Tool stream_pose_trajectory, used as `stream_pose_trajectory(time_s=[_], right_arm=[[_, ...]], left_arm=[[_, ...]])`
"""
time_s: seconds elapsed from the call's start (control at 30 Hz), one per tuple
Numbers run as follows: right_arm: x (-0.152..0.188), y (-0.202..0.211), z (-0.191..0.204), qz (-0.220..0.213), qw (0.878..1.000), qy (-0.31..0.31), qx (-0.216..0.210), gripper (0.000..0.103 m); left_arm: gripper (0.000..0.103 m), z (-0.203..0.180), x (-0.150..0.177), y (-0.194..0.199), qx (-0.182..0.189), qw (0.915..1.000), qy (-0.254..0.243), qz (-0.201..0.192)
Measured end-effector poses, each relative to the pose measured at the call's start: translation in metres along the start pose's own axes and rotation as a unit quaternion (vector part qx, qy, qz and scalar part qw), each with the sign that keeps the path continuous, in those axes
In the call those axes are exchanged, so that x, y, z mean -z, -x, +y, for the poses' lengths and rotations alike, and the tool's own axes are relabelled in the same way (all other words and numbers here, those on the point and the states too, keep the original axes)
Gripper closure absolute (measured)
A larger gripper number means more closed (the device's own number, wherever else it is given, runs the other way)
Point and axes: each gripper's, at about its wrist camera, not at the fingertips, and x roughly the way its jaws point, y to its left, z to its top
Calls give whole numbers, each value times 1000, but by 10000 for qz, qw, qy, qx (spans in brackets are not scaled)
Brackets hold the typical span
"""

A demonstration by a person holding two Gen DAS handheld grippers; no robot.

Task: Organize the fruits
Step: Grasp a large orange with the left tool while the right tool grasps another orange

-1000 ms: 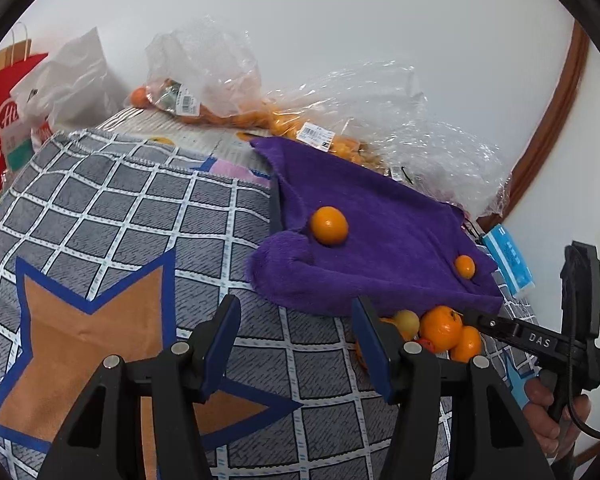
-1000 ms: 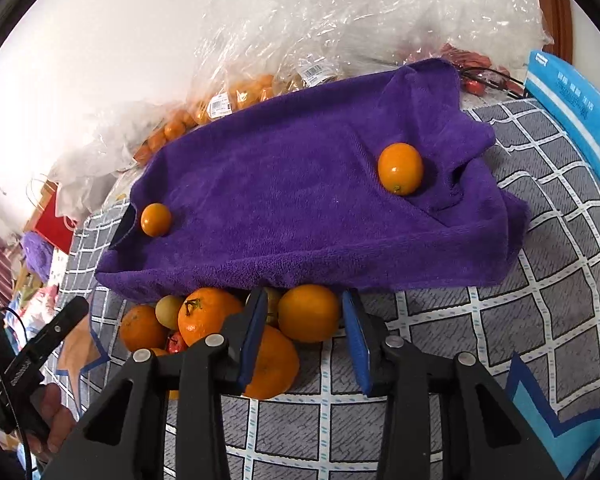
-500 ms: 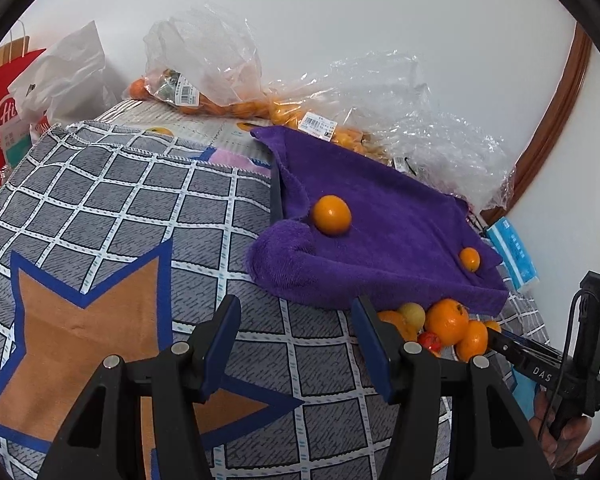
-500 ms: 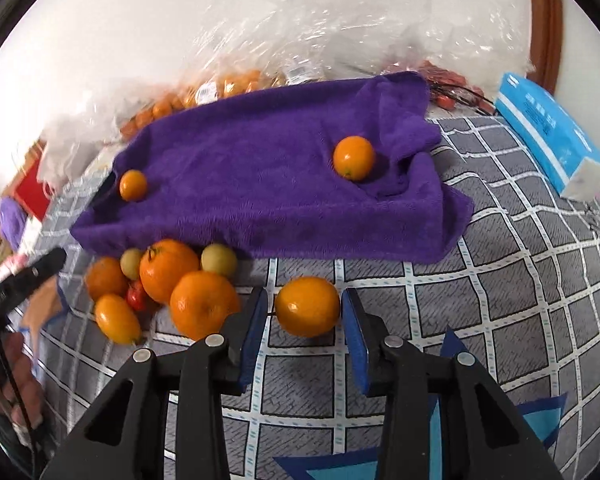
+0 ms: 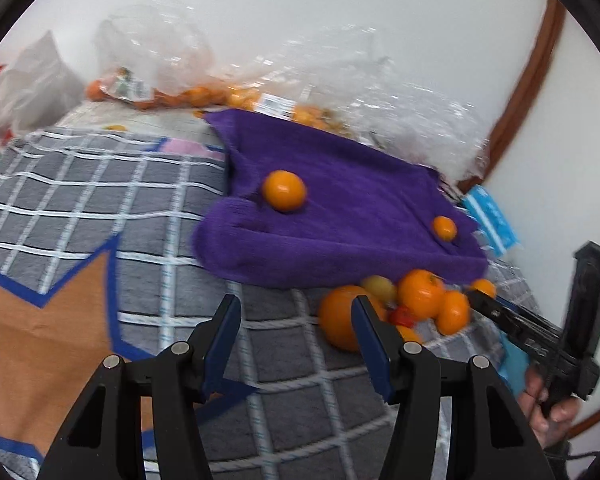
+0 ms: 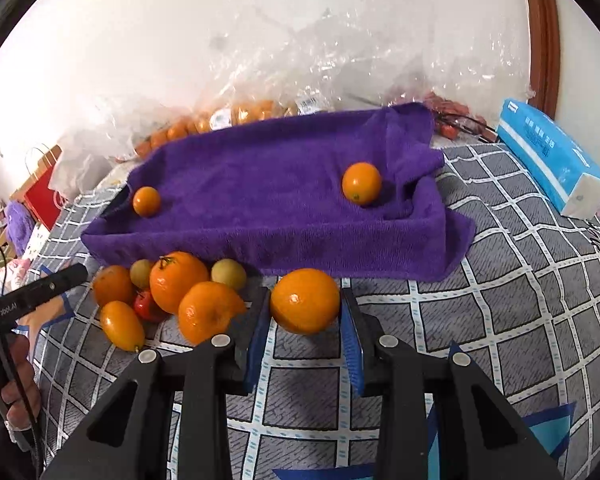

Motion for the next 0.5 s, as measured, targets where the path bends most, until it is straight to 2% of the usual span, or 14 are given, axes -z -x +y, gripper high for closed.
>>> stream_pose_trajectory(time_s=[0.07, 0.2, 0.33, 0.43, 0.5], right_arm=[[0, 1, 0, -27, 10000, -9, 29, 69], [1, 7, -4, -150, 9997, -49, 175, 69], [2, 10, -11, -206, 9993, -145, 285, 69], [3, 11, -16, -190, 9992, -239, 276, 69], [2, 9, -17, -140, 9991, -285, 267, 69]], left_arm=[[48, -6, 0, 0, 257, 9995, 98, 138], [48, -22, -4, -6, 353, 9985, 176, 367], [48, -33, -7, -14, -32, 9989, 38, 467], [47, -39, -5, -27, -380, 9968, -115, 687], [48, -41, -6, -31, -501, 9964, -115, 673]])
